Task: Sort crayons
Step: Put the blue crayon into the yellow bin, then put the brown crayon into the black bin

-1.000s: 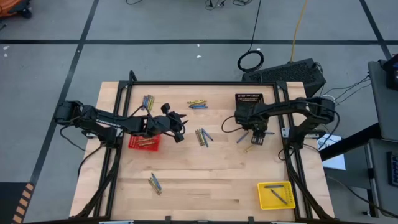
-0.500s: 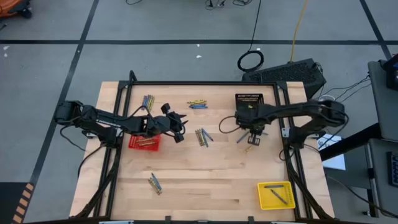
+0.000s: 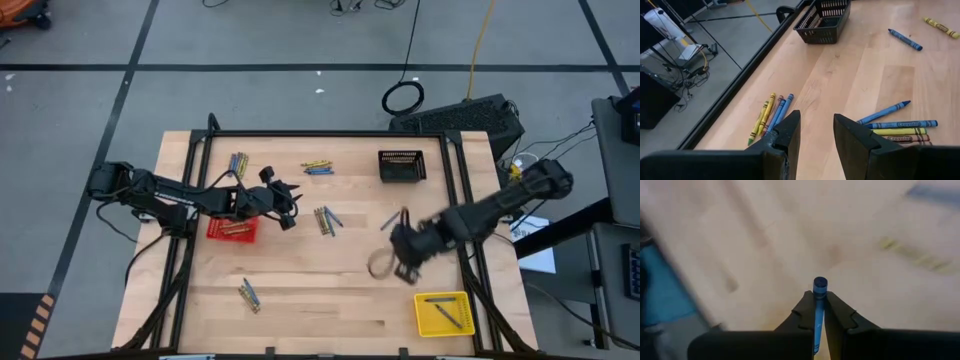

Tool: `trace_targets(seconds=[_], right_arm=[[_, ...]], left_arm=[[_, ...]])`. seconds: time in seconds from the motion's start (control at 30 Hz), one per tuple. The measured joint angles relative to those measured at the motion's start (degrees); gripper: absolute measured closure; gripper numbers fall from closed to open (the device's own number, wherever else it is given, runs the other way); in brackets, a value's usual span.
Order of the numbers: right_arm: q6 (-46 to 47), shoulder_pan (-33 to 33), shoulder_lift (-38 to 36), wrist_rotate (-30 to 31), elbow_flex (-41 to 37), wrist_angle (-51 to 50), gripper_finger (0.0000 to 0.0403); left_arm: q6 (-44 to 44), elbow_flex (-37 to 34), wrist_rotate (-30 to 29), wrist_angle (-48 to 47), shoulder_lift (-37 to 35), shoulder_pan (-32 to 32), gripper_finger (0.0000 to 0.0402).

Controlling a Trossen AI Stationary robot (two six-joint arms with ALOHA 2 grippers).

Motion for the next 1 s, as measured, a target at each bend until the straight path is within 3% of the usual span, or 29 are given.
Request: trace_targets(seconds=[0.23,0.43,0.77,1.0], right_arm=[[28.2,17.3,3.6,1.5,-0.2,0.5,0.0402],[43.8,25.6,8.9,1.3,-0.2,0.5,0.0395],[52.7,29.1,11.1,1.1,-0.2,-5.7,0.0352],[46.8,27.4,3.9,2.7,0.4,-11.8,0.0297]], left_arm=[[0.1,0.0,0.0,0.0,0.0,0.0,0.0283],[0.1,0.0,0.0,0.1,0.0,0.0,0.0283],[0.1,0.0,0.0,0.1,0.0,0.0,0.0283],[0.1,0.0,0.0,0.1,0.0,0.0,0.0283]])
